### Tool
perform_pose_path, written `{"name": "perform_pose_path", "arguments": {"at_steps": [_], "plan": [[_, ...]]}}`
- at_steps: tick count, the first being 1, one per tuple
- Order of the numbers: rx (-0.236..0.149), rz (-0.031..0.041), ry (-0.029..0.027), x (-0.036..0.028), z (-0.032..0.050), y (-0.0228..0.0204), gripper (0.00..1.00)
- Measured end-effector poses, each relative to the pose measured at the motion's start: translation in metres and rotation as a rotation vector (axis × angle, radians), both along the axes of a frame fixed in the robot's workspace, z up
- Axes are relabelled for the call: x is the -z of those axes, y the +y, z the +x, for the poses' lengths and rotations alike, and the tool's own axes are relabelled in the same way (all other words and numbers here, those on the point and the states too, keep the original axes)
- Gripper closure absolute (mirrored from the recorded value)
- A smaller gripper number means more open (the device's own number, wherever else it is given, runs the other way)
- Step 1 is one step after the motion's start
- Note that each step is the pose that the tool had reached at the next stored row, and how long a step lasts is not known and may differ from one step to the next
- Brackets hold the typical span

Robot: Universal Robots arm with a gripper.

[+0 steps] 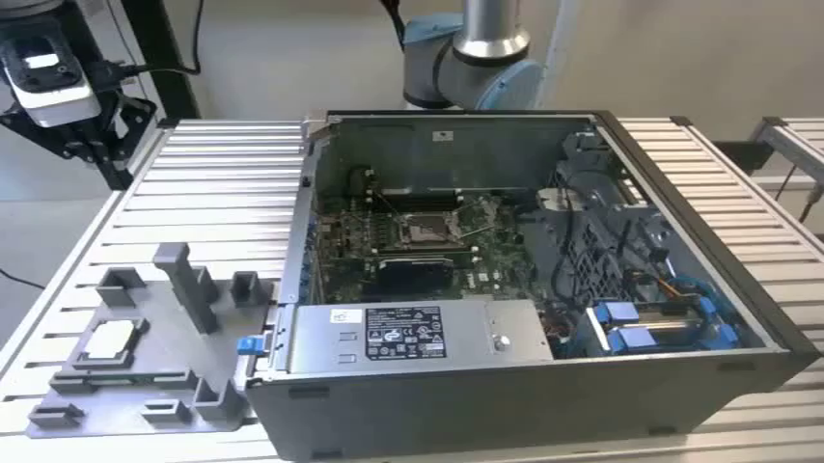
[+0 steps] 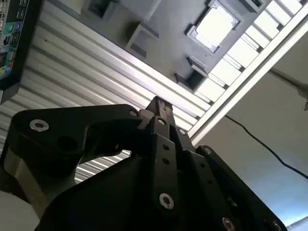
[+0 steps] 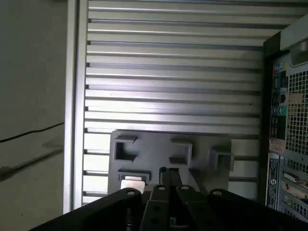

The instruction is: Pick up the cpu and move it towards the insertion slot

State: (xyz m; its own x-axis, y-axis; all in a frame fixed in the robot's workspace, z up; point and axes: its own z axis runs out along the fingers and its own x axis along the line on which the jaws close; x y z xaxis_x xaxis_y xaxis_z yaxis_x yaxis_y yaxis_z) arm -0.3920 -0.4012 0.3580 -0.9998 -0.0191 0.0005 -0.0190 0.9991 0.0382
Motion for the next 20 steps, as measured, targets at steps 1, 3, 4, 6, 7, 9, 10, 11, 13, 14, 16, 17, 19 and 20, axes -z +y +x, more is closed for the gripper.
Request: {"name": "perform_pose_path", "arguments": {"at_steps": [1,3,4,6,7,9,10,11,13,14,16,17,19,20], "plan": [[0.0,0.0,0.0,0.0,0.0,0.0,1.0],[0.0,0.0,0.0,0.0,0.0,0.0,1.0],[0.0,0.0,0.0,0.0,0.0,0.0,1.0],[0.0,0.0,0.0,0.0,0.0,0.0,1.0],[0.0,0.0,0.0,0.0,0.0,0.0,1.0],[0.0,0.0,0.0,0.0,0.0,0.0,1.0],[0.0,-0.0001,0.0,0.0,0.0,0.0,1.0],[0.0,0.0,0.0,0.0,0.0,0.0,1.0],[0.0,-0.0002,0.0002,-0.0001,-0.0003,0.0,1.0],[0.0,-0.0001,0.0001,-0.0001,-0.0009,-0.0001,1.0],[0.0,-0.0001,0.0001,0.0,-0.0041,-0.0007,1.0],[0.0,-0.0001,0.0001,0.0,-0.0063,-0.0013,1.0],[0.0,-0.0001,0.0,0.0001,-0.0106,-0.0031,1.0],[0.0,0.0,-0.0001,0.0002,-0.0126,-0.0041,1.0]]}}
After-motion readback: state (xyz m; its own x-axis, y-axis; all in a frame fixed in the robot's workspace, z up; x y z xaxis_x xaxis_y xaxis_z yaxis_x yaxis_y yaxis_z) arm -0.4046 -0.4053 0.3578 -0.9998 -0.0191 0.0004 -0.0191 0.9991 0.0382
